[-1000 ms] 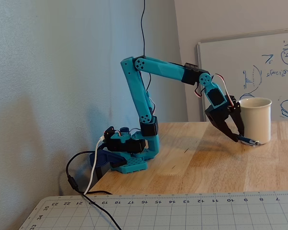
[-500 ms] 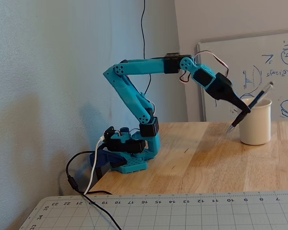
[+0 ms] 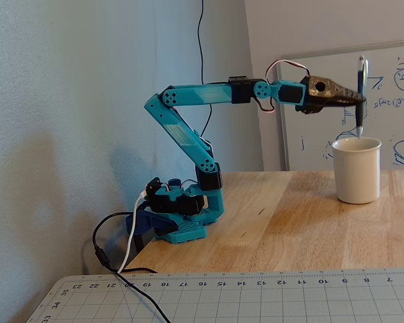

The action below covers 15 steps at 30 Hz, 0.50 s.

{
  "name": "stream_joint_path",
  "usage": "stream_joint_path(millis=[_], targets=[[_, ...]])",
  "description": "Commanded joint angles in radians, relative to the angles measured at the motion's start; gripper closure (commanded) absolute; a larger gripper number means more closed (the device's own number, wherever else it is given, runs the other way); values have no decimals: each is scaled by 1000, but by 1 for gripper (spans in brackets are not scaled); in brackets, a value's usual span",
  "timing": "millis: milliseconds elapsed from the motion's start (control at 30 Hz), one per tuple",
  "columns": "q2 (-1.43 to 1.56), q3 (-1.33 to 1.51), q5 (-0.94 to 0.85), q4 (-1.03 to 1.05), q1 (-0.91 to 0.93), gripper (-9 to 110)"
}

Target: Grasp a pen and put it in a mug.

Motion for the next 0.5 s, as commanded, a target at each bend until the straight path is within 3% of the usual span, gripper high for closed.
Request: stream_joint_path(millis=[0,467], targets=[[49,6,60,-221,-17,97],[-126,81,298,-284,-106,97]])
